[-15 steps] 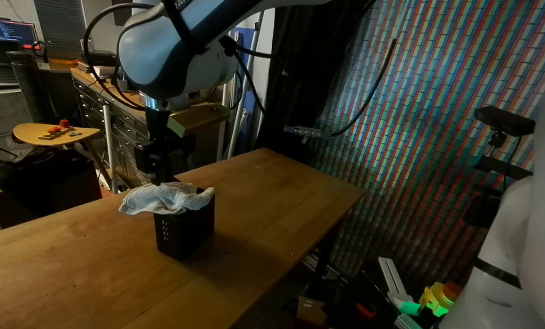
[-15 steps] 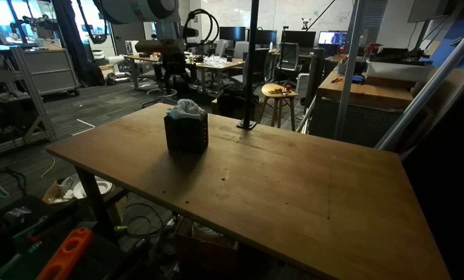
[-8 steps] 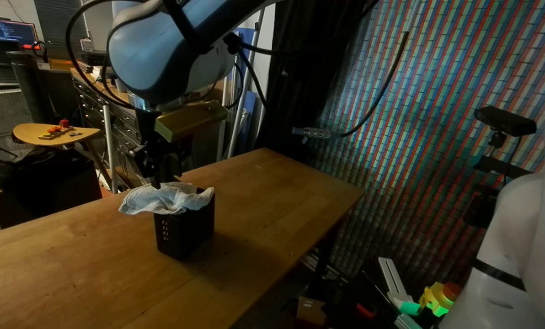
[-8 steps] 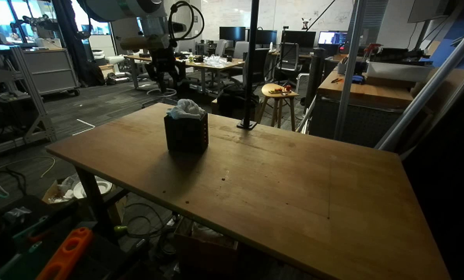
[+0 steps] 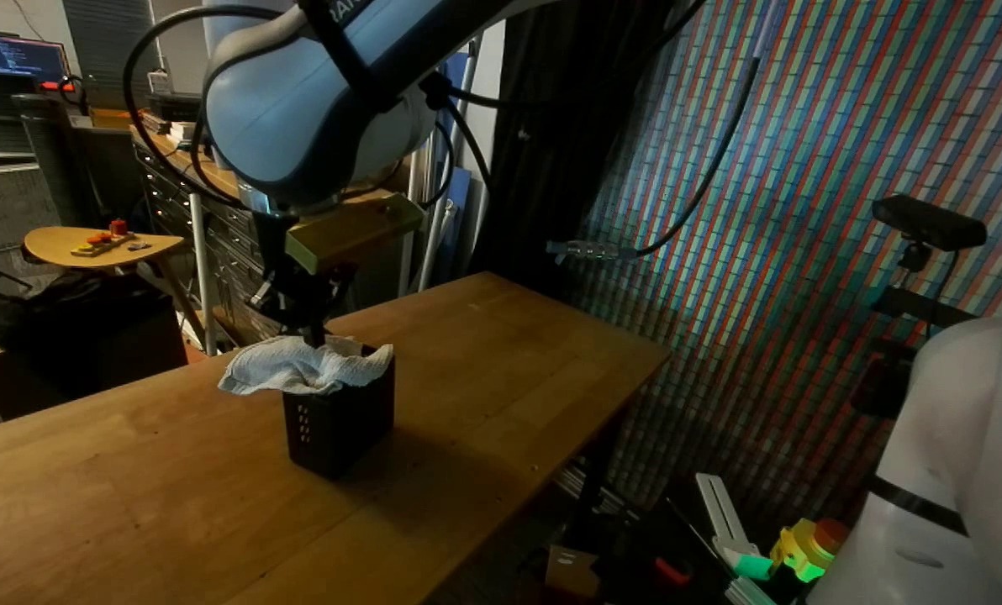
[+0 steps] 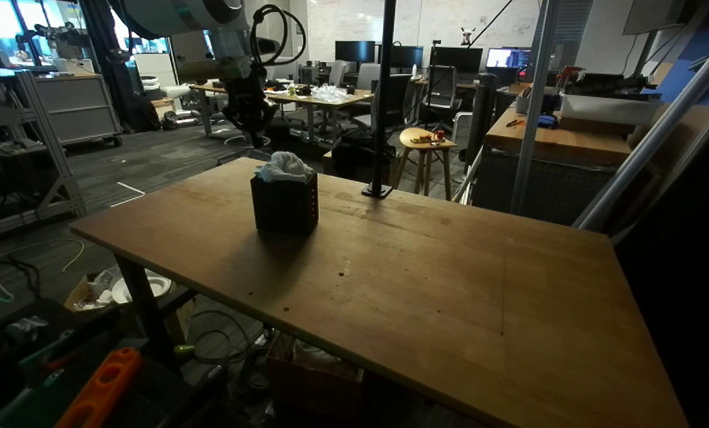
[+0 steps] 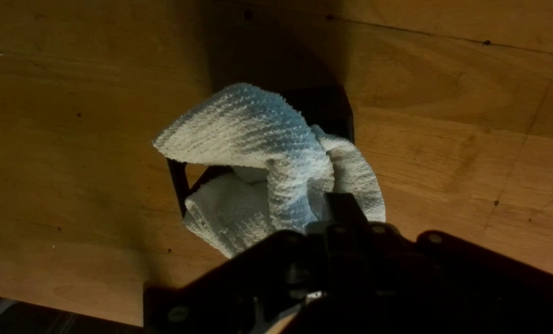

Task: Shove the cloth into the box

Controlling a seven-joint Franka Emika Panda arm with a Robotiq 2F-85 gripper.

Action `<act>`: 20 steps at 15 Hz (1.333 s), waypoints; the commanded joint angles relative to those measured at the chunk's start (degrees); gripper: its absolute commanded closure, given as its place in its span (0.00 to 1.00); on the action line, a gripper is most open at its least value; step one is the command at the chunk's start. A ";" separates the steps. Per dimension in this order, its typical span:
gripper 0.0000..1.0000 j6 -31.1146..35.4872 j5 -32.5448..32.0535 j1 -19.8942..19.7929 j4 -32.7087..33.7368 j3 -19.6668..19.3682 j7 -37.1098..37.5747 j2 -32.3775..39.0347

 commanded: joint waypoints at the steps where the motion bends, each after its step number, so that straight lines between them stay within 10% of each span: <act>1: 1.00 -0.53 -4.02 -0.06 -0.15 -1.00 0.31 -2.17; 20: 1.00 7.25 3.67 -3.77 0.99 -0.83 -10.97 7.45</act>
